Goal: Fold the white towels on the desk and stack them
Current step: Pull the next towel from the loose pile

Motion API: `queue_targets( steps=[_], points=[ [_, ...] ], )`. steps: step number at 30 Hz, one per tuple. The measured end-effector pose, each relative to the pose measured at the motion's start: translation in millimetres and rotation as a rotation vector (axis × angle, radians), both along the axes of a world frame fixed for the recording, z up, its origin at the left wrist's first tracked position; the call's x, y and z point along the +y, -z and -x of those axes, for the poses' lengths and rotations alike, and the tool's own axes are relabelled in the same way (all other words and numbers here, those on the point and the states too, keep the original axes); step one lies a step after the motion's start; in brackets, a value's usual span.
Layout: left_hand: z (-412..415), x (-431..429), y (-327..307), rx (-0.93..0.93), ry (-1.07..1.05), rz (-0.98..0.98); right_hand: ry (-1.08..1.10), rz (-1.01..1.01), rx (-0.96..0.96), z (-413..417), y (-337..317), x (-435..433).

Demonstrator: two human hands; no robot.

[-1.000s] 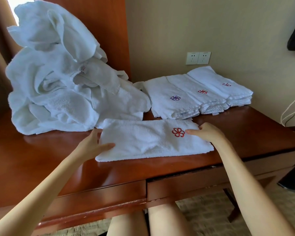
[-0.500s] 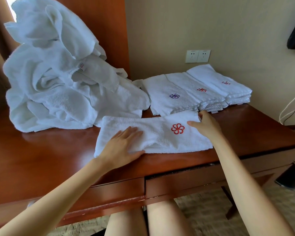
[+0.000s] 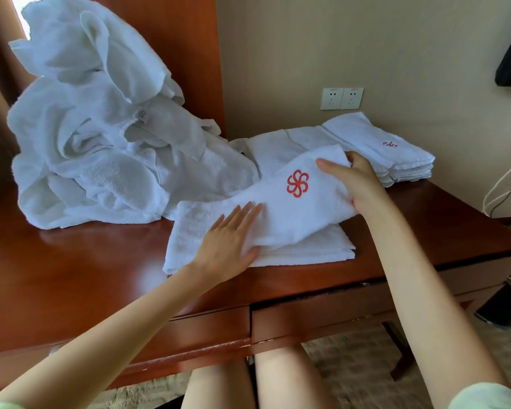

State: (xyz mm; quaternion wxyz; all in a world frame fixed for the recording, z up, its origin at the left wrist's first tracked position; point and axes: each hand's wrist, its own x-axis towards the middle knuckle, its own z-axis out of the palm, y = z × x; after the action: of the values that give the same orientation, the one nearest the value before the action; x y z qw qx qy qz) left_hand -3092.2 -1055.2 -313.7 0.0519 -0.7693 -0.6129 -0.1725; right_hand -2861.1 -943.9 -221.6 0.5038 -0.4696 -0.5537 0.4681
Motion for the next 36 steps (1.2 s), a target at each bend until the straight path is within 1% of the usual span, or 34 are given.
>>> queue_targets(
  steps=[3,6,7,8,10,11,12,14,17,20,22,24,26,28,30,33,34,36],
  points=[
    [15,-10,-13,-0.009,-0.01,-0.025,-0.047,0.003,0.005,3,-3,1],
    [29,-22,-30,0.039,0.037,-0.235,-0.05,0.016,-0.028,9,13,2],
    [34,-25,-33,0.068,0.055,-0.26,-0.052,0.036,-0.035,10,21,2],
    [37,-29,-34,0.108,0.055,-0.206,-0.054,0.064,-0.05,11,28,1],
    [39,-35,-24,0.183,0.005,0.009,-0.065,0.138,-0.082,11,44,0],
    [40,-36,-17,0.204,-0.034,0.098,-0.068,0.166,-0.08,11,50,-1],
    [40,-36,-10,0.192,-0.064,0.144,-0.059,0.179,-0.066,10,54,-1],
    [40,-34,-3,0.104,-0.091,0.143,-0.021,0.166,-0.017,5,54,1],
    [42,-31,0,-0.021,-0.041,0.171,0.039,0.123,0.043,-3,31,7],
    [40,-11,-9,-0.159,0.041,0.214,0.003,0.057,-0.04,-4,-1,13],
    [38,18,-25,-0.234,0.008,0.213,-0.046,-0.002,-0.118,1,-15,13],
    [36,48,-45,-0.405,-0.029,0.318,-0.079,-0.056,-0.151,7,-25,12],
    [38,70,-60,-0.558,0.002,0.47,-0.091,-0.078,-0.15,9,-31,10],
    [48,80,-70,-0.552,0.02,0.54,-0.089,-0.078,-0.128,7,-33,9],
    [67,84,-75,-0.475,0.023,0.591,-0.085,-0.059,-0.094,1,-30,11],
    [95,86,-79,-0.391,0.016,0.727,-0.077,-0.009,-0.05,-6,-22,12],
    [103,85,-81,-0.385,0.017,0.742,-0.074,0.003,-0.039,-7,-19,13],
    [115,84,-87,-0.425,-0.003,0.658,-0.058,0.029,-0.024,-6,-10,16]
  ],
)
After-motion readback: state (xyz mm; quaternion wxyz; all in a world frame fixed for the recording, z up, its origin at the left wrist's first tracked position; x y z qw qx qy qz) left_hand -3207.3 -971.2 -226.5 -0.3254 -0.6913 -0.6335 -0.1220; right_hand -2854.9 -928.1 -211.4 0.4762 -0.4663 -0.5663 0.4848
